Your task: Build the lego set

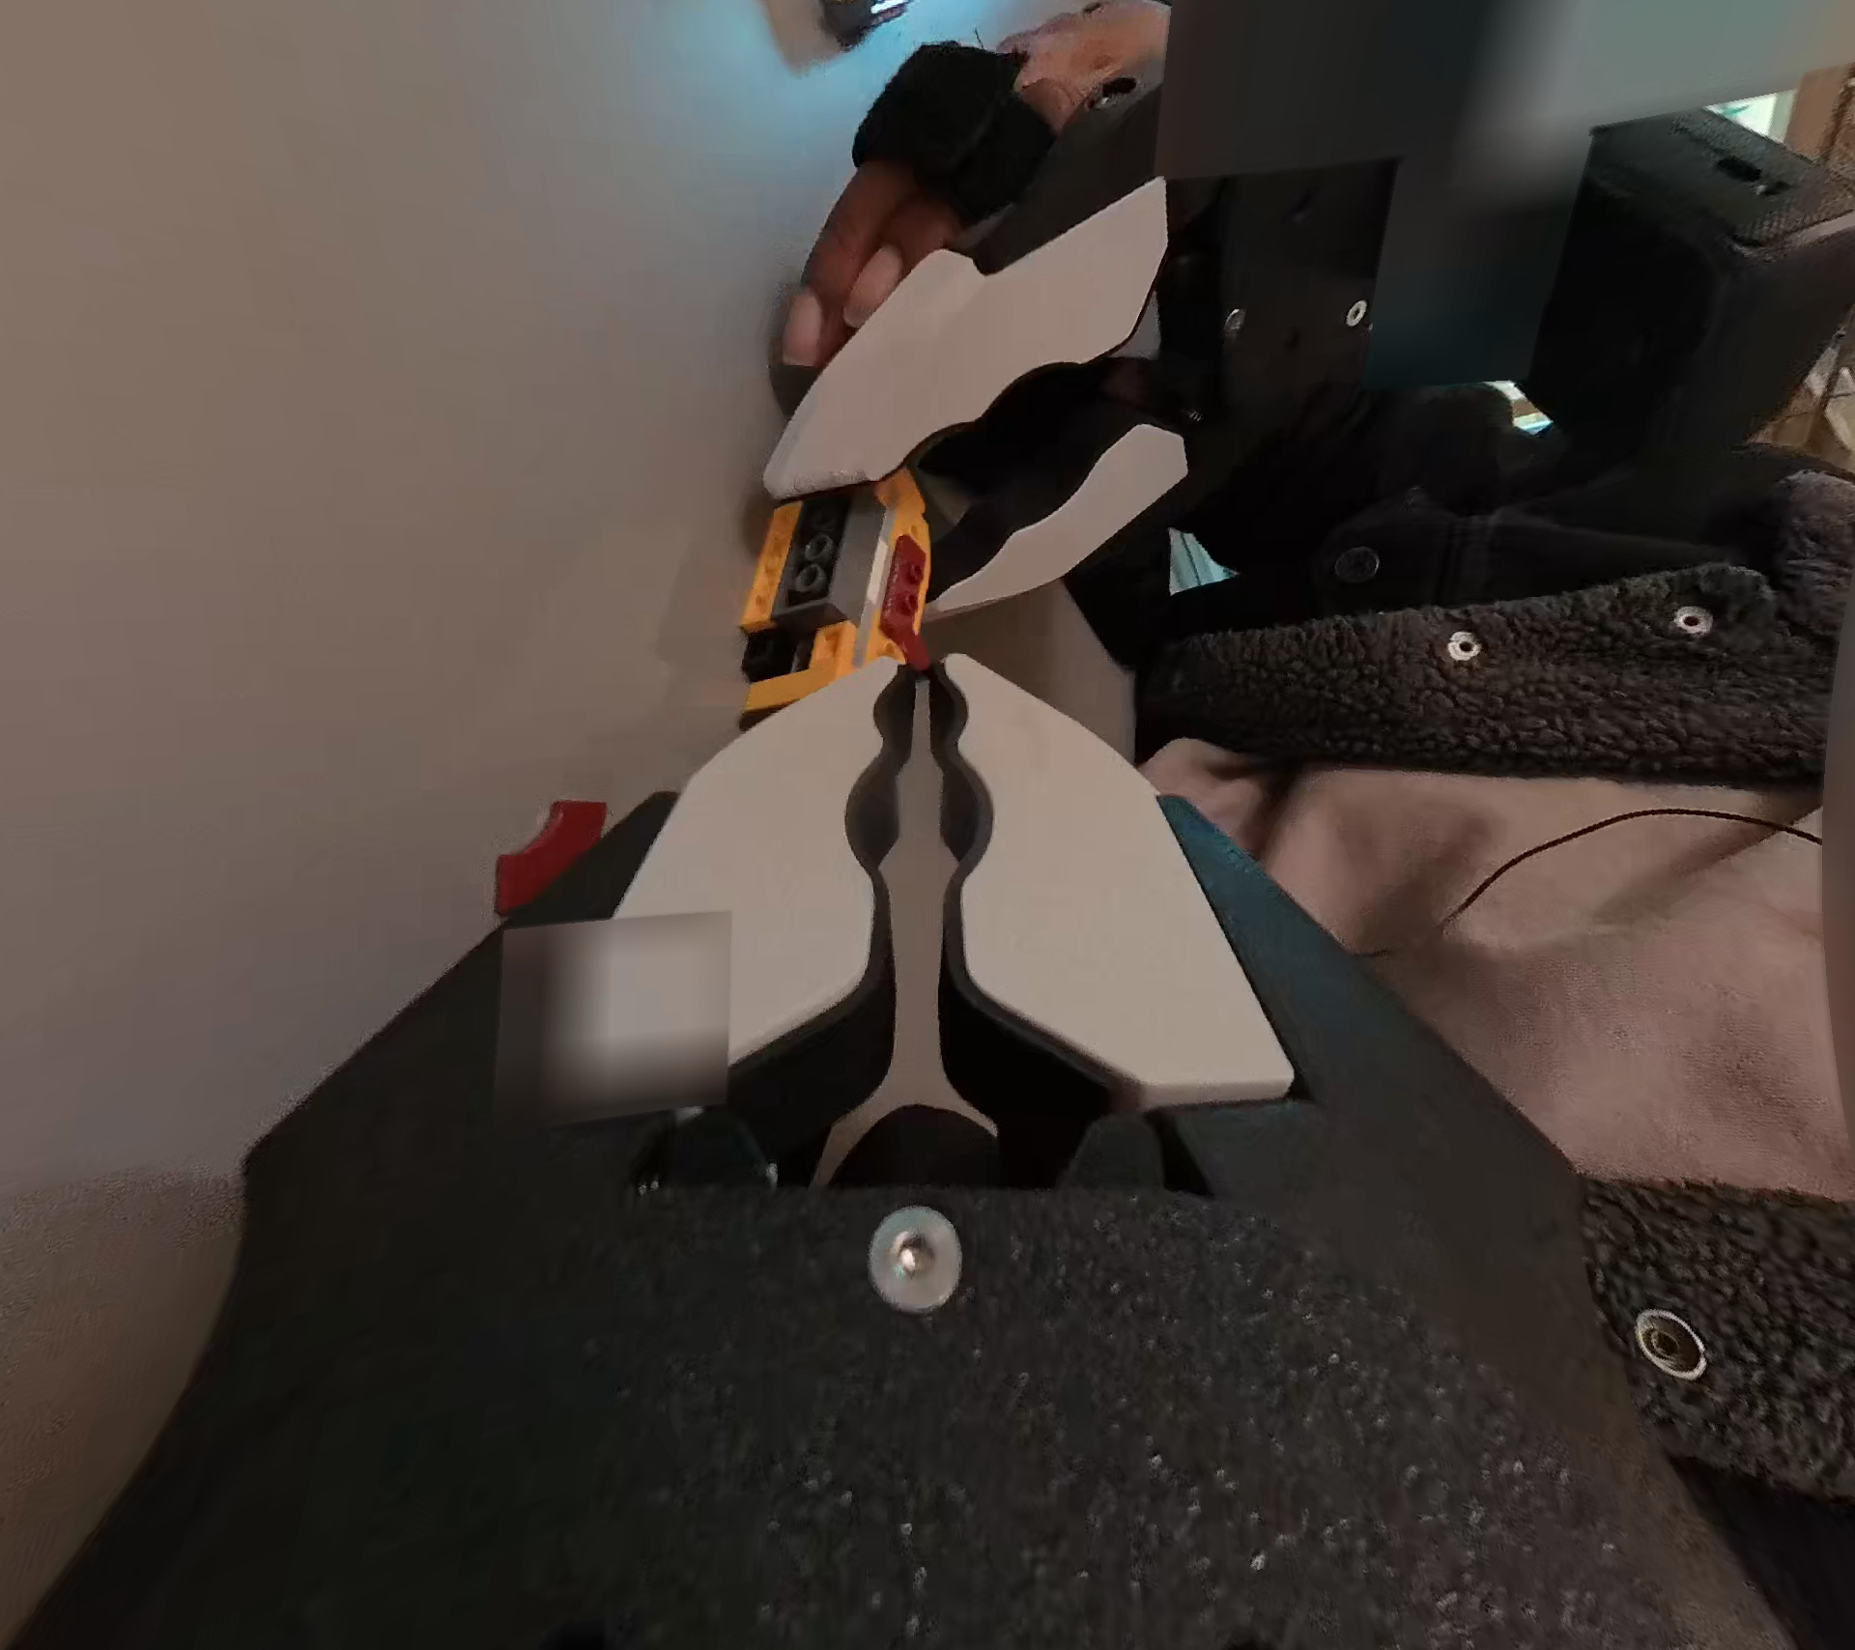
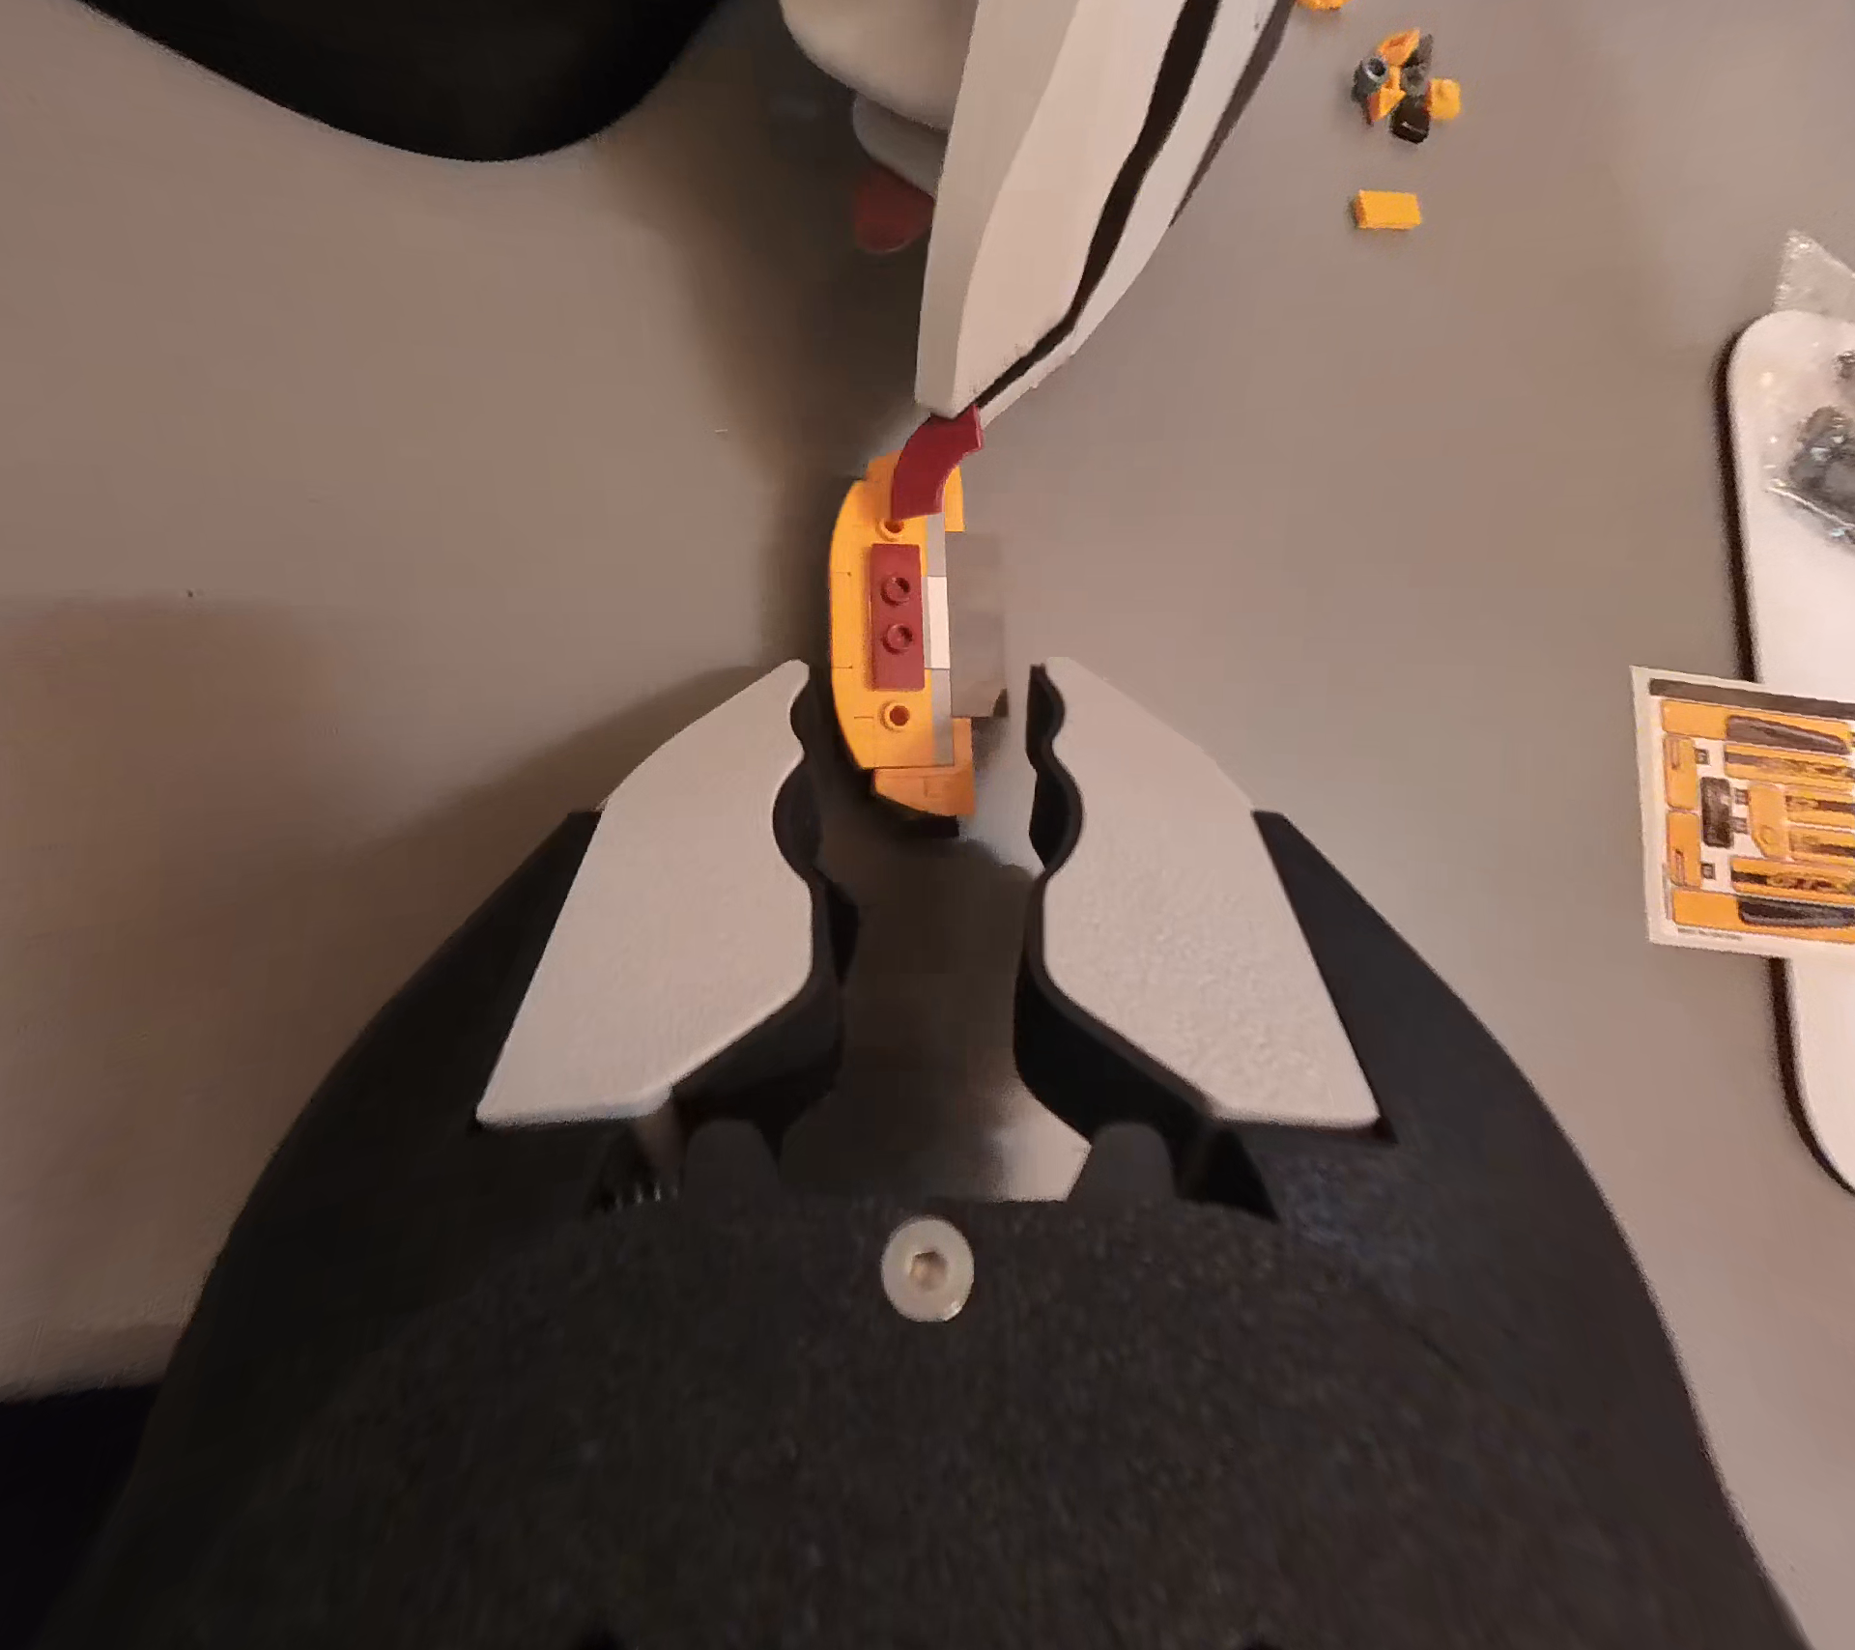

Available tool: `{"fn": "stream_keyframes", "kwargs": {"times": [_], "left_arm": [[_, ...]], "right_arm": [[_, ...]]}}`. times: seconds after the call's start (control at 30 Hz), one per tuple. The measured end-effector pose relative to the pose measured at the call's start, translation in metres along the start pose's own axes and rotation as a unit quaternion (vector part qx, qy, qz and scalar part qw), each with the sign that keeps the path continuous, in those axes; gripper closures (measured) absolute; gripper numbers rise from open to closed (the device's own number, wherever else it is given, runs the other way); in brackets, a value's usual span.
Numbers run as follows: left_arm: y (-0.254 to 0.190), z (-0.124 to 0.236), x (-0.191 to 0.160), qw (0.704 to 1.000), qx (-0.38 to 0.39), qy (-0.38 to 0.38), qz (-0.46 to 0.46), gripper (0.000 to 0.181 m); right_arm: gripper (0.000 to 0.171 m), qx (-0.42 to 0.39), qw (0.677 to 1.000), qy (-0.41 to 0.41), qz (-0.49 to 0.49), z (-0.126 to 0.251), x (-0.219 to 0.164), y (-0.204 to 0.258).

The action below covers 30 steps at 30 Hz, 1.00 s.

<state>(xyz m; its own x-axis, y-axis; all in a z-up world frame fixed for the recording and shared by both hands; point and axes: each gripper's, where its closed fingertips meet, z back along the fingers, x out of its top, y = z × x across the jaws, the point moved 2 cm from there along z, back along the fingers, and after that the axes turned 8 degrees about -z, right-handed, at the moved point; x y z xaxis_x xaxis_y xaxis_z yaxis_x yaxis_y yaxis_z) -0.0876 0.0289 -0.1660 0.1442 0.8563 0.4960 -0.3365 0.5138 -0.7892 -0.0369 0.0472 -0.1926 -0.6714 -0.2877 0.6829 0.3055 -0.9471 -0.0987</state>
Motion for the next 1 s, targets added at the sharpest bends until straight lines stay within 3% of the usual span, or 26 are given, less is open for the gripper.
{"fn": "stream_keyframes", "kwargs": {"times": [0.03, 0.37, 1.0], "left_arm": [[0.0005, 0.0000, 0.0005, 1.000, 0.000, 0.006, 0.002, 0.179], [0.0049, -0.0031, -0.0022, 0.999, 0.020, 0.043, 0.006, 0.179], [0.0056, -0.0008, 0.0007, 0.996, 0.070, 0.047, -0.019, 0.172]], "right_arm": [[0.135, 0.004, 1.000, 0.000, 0.002, -0.0007, 0.0003, -0.0003], [0.138, 0.015, 1.000, -0.010, 0.002, -0.0019, 0.0013, -0.0007], [0.138, 0.014, 1.000, -0.013, 0.001, -0.0015, 0.0010, -0.0008]]}}
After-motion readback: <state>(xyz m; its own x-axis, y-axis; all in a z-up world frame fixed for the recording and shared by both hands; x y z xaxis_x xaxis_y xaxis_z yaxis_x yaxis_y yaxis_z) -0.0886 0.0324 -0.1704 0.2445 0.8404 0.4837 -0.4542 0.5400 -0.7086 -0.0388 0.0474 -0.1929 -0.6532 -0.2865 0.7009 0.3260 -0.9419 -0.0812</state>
